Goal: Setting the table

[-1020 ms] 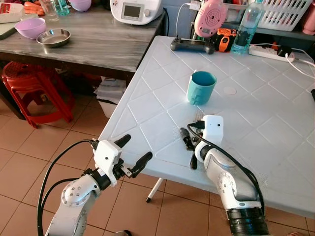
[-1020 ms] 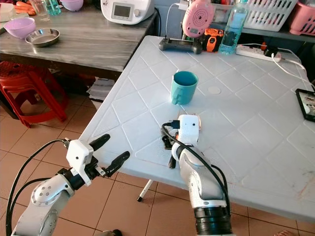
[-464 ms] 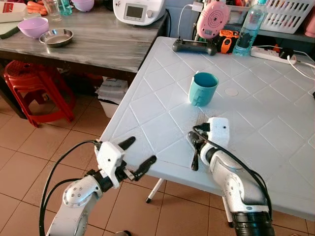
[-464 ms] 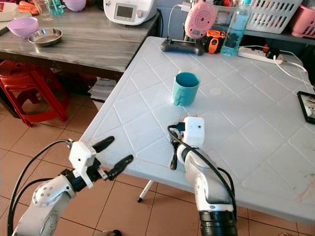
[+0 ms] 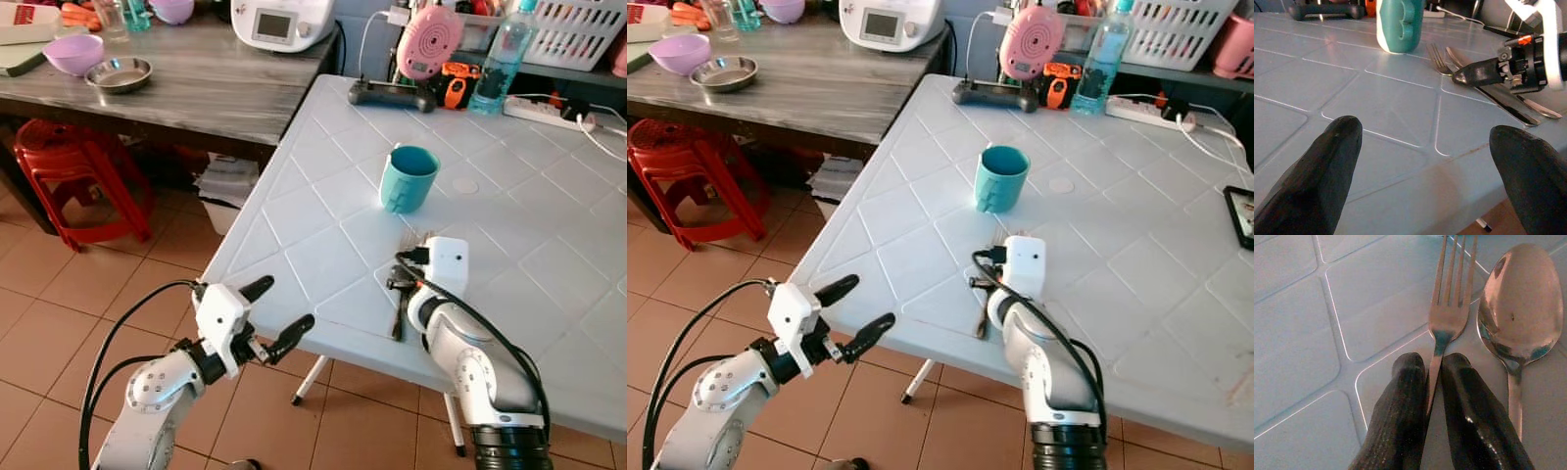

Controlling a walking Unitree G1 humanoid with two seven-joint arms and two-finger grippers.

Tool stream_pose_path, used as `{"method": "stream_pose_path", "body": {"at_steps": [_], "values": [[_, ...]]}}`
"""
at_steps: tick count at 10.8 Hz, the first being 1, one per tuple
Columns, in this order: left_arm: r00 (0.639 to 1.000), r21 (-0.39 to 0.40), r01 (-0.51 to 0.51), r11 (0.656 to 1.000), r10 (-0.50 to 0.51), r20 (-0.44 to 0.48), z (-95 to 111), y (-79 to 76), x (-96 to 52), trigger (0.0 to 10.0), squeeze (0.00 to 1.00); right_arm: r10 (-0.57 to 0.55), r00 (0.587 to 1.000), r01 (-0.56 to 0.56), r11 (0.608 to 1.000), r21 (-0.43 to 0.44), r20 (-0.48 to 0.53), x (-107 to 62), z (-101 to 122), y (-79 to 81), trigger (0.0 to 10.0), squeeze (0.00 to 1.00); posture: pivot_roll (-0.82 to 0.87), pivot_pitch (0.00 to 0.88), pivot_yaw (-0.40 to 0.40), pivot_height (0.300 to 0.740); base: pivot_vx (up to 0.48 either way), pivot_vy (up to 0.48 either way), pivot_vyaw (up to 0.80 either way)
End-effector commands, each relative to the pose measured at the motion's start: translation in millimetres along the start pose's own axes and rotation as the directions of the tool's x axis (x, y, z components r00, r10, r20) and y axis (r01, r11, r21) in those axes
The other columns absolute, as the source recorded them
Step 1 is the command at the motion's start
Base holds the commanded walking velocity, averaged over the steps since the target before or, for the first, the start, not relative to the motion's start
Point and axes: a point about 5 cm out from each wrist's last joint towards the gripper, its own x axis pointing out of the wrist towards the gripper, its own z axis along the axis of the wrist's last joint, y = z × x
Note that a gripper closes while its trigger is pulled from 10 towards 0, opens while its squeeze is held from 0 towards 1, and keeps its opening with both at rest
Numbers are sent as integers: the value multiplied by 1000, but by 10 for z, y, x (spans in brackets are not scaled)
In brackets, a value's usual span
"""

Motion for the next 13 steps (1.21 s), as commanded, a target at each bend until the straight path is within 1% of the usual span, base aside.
{"method": "stream_pose_path", "body": {"at_steps": [1,4,6,7,8,9,10,11,12,13], "values": [[999,16,33,999,-33,1,45,-20,15,10000,0,-41,981,46,999,23,-190,6,-403,-128,0,0,92,125,-31,740,0,0,0],[999,11,52,999,-52,-2,51,-34,18,10000,0,-37,982,47,998,49,-187,16,-410,-113,0,0,95,123,-27,740,0,0,0],[998,7,68,998,-68,-8,21,-59,7,10000,0,-43,983,58,995,82,-178,27,-411,-107,0,0,93,117,-24,740,0,0,0],[998,12,66,998,-66,-8,9,-46,15,10000,0,-42,985,62,991,117,-165,33,-391,-97,0,0,93,117,-24,740,0,0,0],[1000,52,-19,998,19,-4,13,54,41,10000,0,-38,991,64,977,204,-130,44,-310,-56,0,0,93,117,-24,740,0,0,0],[992,63,-129,990,129,0,28,176,68,10000,0,-25,998,39,974,221,-65,41,-168,9,0,0,86,108,-24,740,0,0,0],[976,60,-217,974,217,-4,16,267,81,10000,0,-13,1000,16,977,212,-16,30,-72,52,0,0,85,105,-25,740,0,0,0],[951,111,-307,945,309,-4,15,352,81,10000,0,2,999,-8,985,170,35,8,9,81,0,0,82,100,-29,740,0,0,0],[927,100,-372,923,375,-7,-9,415,85,10000,0,22,996,-35,988,150,85,-46,84,120,0,0,78,98,-31,740,0,0,0],[916,74,-401,913,402,-2,-17,436,89,10000,0,23,991,-42,989,144,128,-97,137,119,0,0,78,98,-31,740,0,0,0]]}}
